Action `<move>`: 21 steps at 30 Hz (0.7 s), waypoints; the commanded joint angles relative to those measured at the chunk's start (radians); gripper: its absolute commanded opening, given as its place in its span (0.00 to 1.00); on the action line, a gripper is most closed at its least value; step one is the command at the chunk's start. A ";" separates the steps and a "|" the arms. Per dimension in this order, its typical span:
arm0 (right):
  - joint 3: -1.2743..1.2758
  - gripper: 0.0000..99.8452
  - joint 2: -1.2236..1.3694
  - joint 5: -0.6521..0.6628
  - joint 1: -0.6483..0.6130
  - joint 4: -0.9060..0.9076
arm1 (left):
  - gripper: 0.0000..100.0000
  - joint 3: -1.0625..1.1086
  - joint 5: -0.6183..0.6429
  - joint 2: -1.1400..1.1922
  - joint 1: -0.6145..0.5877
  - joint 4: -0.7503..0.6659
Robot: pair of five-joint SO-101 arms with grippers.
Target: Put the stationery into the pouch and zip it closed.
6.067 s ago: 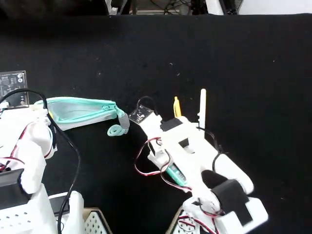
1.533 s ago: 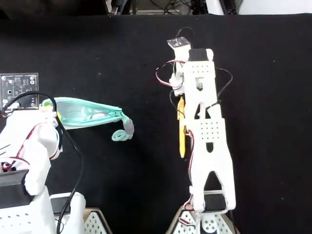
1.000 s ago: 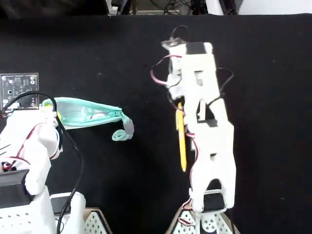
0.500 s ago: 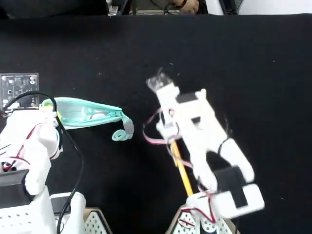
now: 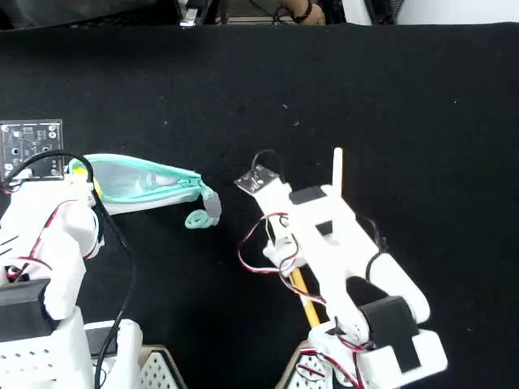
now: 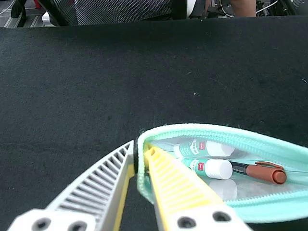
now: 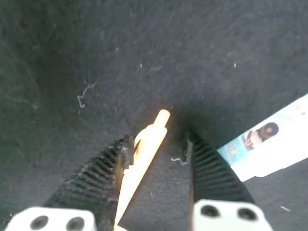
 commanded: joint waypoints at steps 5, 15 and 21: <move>0.073 0.15 -0.019 0.006 -0.014 -0.130 | 0.03 0.097 -0.011 0.018 0.019 0.005; 0.022 0.01 -0.028 0.003 -0.008 -0.137 | 0.03 0.101 -0.011 0.021 0.019 0.003; -0.077 0.01 -0.048 0.005 -0.011 -0.023 | 0.03 0.101 -0.011 0.026 0.019 0.003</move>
